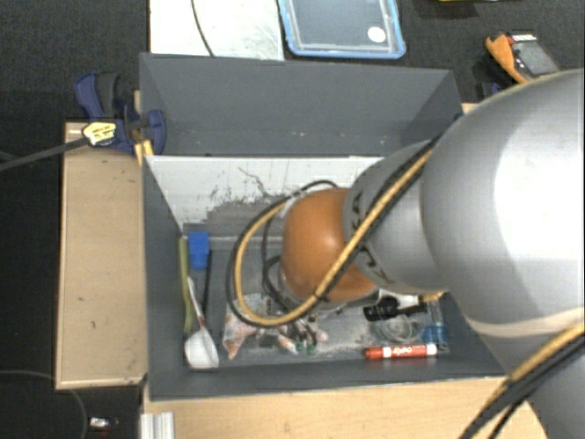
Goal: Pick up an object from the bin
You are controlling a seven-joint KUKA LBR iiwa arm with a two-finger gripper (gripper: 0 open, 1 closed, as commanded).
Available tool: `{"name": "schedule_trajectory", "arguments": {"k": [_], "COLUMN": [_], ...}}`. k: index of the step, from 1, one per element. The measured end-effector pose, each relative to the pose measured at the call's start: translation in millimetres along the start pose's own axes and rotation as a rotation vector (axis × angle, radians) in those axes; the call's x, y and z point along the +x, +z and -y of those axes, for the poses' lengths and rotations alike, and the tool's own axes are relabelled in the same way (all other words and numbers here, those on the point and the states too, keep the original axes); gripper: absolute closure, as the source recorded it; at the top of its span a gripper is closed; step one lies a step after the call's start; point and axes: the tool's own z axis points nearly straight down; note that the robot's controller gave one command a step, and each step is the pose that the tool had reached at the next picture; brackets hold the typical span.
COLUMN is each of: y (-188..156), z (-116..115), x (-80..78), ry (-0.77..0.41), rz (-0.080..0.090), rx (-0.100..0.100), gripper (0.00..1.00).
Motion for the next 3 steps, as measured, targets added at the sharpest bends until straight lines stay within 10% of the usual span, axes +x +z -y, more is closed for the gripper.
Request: {"name": "schedule_trajectory", "arguments": {"k": [3], "y": [-81], "z": [0], "x": [0.3], "ry": [-0.001], "rz": [-0.005], "rx": [0.001], "gripper": [1.00]}}
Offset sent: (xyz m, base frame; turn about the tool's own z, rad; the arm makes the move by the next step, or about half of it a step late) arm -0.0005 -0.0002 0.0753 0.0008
